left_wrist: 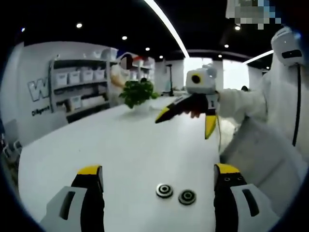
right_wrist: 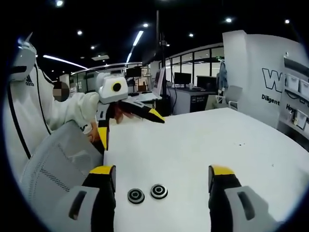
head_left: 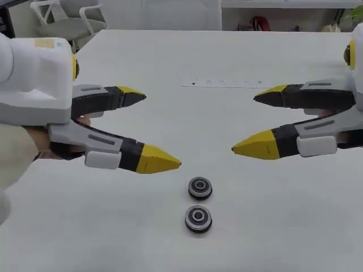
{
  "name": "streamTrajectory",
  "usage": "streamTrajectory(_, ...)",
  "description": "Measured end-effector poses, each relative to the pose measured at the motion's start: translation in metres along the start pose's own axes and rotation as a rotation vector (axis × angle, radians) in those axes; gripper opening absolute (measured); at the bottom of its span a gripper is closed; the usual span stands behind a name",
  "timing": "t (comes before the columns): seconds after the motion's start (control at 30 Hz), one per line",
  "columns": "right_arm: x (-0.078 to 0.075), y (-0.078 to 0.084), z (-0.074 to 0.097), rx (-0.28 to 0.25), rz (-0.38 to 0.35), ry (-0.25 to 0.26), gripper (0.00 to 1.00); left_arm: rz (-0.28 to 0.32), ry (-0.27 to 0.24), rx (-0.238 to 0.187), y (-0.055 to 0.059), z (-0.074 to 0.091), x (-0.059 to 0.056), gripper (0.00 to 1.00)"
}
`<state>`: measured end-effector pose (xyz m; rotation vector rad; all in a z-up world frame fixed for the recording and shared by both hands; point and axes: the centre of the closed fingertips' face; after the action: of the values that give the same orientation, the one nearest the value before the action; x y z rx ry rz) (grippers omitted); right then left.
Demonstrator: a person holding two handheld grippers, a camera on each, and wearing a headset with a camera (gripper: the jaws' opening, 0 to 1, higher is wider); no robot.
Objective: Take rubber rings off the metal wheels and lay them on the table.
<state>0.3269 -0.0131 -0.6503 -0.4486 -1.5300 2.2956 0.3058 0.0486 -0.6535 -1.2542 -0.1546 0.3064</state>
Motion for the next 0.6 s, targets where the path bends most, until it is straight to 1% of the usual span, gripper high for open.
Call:
streamTrajectory(0.1, 0.006, 0.011, -0.006, 0.023, -0.002, -0.023, 0.74, -0.005, 0.008, -0.012, 0.005, -0.001, 0.0, 0.95)
streamTrajectory(0.17, 0.009, 0.018, -0.01, 0.036, -0.003, -0.034, 0.74, -0.003, 0.016, -0.013, 0.009, -0.002, 0.0, 0.92)
streamTrajectory(0.2, 0.011, 0.021, -0.012, 0.041, -0.007, -0.039, 0.73, -0.003, 0.019, -0.013, 0.012, -0.001, 0.002, 0.91)
streamTrajectory(0.3, 0.018, 0.031, -0.016, 0.05, -0.019, -0.062, 0.73, 0.001, 0.021, -0.009, 0.018, -0.003, 0.003, 0.9)
streamTrajectory(0.43, 0.021, 0.04, -0.02, 0.059, -0.026, -0.07, 0.68, 0.015, 0.018, -0.017, 0.023, -0.004, 0.005, 0.88)
streamTrajectory(0.6, 0.028, 0.054, -0.025, 0.075, -0.045, -0.081, 0.65, -0.003, 0.0, -0.008, 0.029, -0.007, 0.009, 0.87)
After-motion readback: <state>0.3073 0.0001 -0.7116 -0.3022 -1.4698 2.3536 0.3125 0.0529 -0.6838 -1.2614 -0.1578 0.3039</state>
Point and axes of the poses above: the centre of the closed fingertips' face, and the gripper's own axes: z roughly backward along the fingers, x roughly to its left, y roughly out of its underside, and after that the axes turned 12 degrees about y, right-handed
